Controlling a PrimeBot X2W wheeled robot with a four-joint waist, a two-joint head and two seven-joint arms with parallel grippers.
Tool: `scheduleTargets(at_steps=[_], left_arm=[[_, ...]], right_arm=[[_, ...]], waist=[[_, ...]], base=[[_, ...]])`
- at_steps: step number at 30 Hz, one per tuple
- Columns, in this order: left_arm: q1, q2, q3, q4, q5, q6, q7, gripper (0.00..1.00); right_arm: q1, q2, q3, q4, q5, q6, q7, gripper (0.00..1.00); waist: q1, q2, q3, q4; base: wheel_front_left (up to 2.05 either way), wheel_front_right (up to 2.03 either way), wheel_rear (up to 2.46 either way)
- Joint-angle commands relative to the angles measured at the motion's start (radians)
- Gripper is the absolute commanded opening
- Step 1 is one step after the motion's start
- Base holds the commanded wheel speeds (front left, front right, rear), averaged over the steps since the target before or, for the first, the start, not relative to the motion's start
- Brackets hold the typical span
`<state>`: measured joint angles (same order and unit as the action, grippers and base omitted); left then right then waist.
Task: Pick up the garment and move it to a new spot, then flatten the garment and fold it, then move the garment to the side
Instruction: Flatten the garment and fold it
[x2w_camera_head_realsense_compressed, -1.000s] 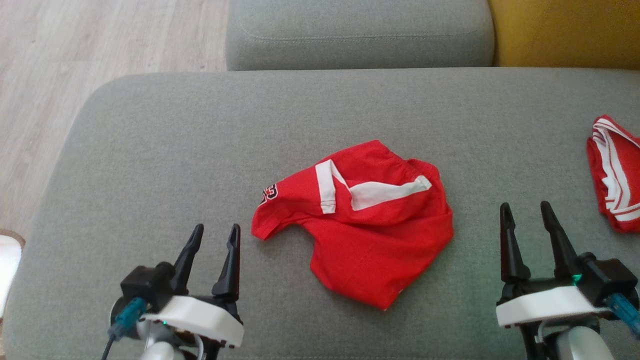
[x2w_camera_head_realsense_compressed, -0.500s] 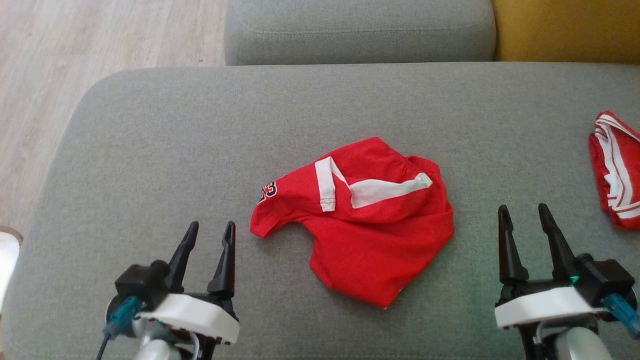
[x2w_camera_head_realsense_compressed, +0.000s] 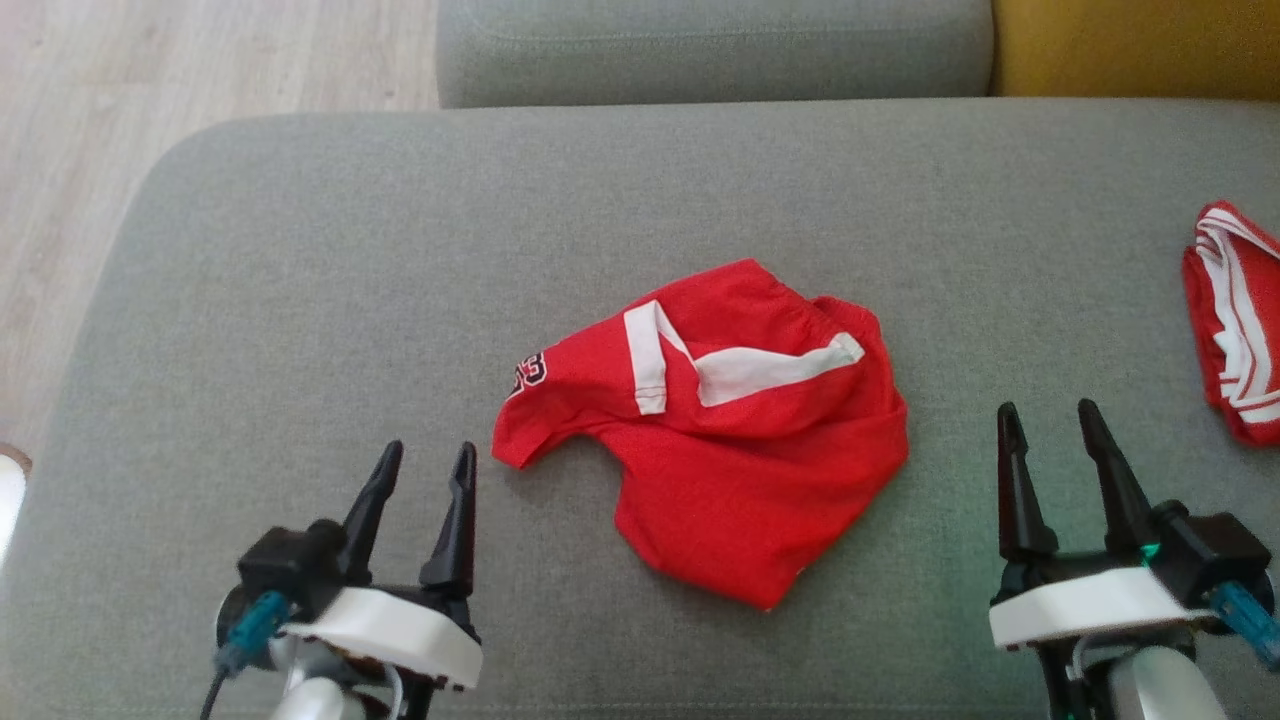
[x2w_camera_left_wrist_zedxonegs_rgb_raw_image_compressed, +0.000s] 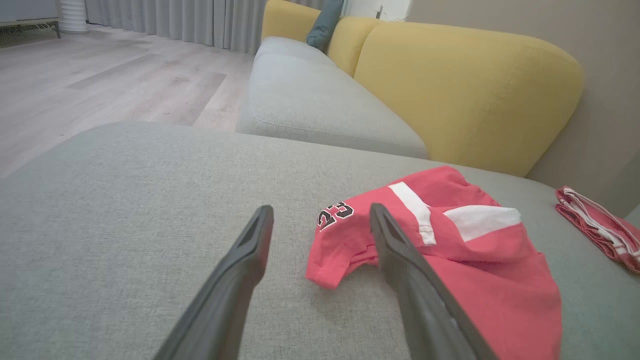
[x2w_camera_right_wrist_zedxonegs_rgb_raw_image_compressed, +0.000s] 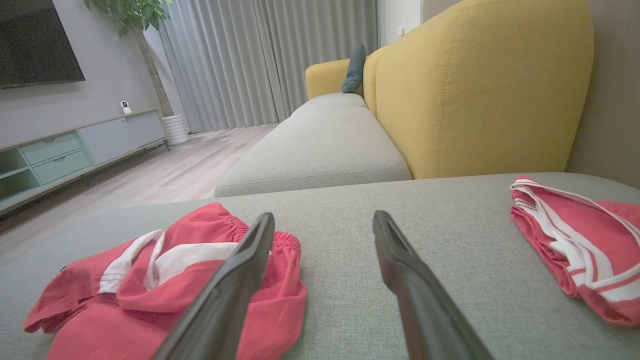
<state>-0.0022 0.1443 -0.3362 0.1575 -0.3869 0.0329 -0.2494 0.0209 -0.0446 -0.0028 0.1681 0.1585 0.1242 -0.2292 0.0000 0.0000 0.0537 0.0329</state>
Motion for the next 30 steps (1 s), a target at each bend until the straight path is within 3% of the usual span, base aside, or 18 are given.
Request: scheduleTargets(at_steps=[1,12,28,29,30], left_arm=[[-0.051,-0.005,0.032,-0.023,0.018,-0.013,-0.012,1.0],[-0.23,-0.06,-0.115,0.127,0.069,-0.086,0.004,1.0],[-0.411,-0.083,-0.128,0.386,0.059,-0.088,-0.007,1.0],[-0.416,-0.083,-0.126,0.392,0.058,-0.085,-0.008,0.87],[-0.419,-0.084,-0.124,0.397,0.058,-0.083,-0.009,0.59]], right_arm=[[-0.056,-0.006,0.025,-0.034,0.003,0.007,-0.01,1.0],[-0.11,-0.006,0.046,-0.04,0.0,0.007,-0.01,1.0],[-0.158,-0.006,0.047,-0.015,0.02,0.007,-0.026,1.0],[-0.159,-0.006,0.047,-0.013,0.021,0.007,-0.027,1.0],[-0.16,-0.006,0.047,-0.012,0.022,0.007,-0.028,1.0]], waist=[[0.0,0.0,0.015,-0.005],[0.0,0.0,0.128,-0.068],[0.0,0.0,0.218,-0.17],[0.0,0.0,0.218,-0.172],[0.0,0.0,0.219,-0.173]], base=[[0.0,0.0,0.0],[0.0,0.0,0.0],[0.0,0.0,0.0],[0.0,0.0,0.0],[0.0,0.0,0.0]])
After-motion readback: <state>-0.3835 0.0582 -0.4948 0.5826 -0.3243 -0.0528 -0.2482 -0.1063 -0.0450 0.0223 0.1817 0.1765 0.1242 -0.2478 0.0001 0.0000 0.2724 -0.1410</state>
